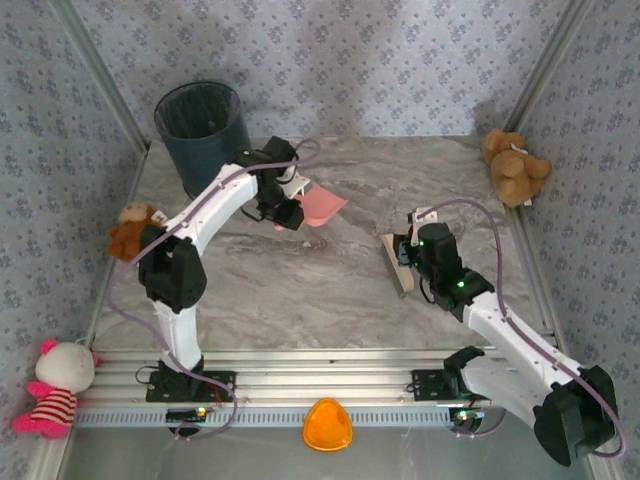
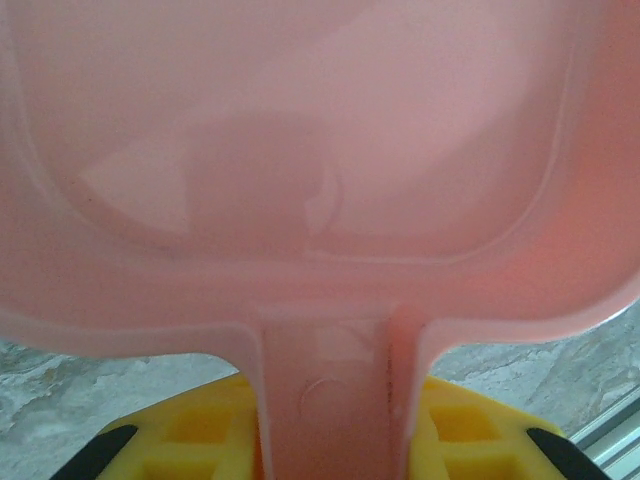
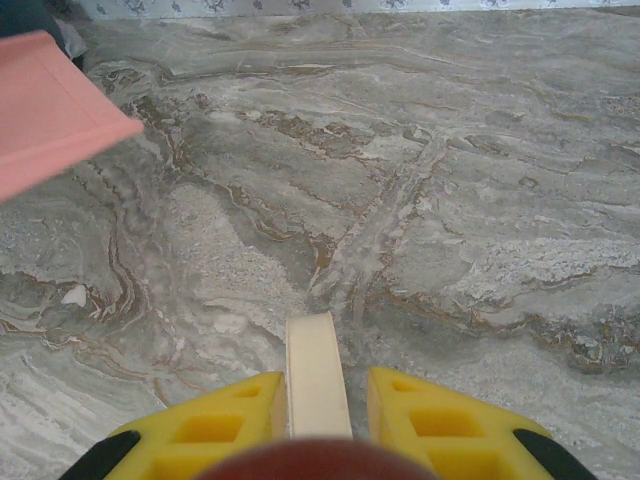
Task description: Sweep away the paper scraps from the table
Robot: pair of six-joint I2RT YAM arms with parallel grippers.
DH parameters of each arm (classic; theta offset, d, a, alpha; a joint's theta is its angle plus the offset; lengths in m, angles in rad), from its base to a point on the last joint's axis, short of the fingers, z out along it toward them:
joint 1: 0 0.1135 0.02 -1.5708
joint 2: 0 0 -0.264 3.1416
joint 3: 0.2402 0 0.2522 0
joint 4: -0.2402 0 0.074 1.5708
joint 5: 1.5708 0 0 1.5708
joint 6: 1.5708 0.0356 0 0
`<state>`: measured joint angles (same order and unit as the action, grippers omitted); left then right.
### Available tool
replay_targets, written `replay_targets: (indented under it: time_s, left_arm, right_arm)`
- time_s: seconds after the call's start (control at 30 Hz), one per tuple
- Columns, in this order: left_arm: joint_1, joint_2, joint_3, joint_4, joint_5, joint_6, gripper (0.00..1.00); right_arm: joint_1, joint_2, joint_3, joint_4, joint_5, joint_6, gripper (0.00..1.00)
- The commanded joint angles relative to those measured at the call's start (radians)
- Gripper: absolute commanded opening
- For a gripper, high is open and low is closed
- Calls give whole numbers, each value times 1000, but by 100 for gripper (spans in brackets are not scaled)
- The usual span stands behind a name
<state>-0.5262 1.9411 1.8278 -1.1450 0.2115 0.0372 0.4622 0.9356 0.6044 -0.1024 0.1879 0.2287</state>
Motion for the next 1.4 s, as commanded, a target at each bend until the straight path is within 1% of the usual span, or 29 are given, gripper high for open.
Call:
replay_targets:
  time_s: [0.0, 0.47, 0.63, 0.97, 1.23, 1.37]
  left_arm:
    - [-23, 27, -17, 22, -25, 10, 0]
    - [-74, 133, -67, 104, -3, 22, 0]
    - [-78, 160, -75, 135, 9, 20, 0]
    - [-81, 209, -88, 151, -9, 20, 0]
    - [-83, 211, -110, 160, -38, 23, 14]
    - [-83, 216, -110, 151, -45, 28, 18]
  right_arm:
    - [-7, -24, 7, 3, 21, 6, 0]
    - [-10, -33, -3, 4, 30, 8, 0]
    - [-12, -37, -5, 3, 31, 8, 0]
    - [-16, -47, -12, -4, 33, 11, 0]
    - [-22, -52, -17, -3, 33, 15, 0]
    - [-25, -52, -17, -1, 32, 17, 0]
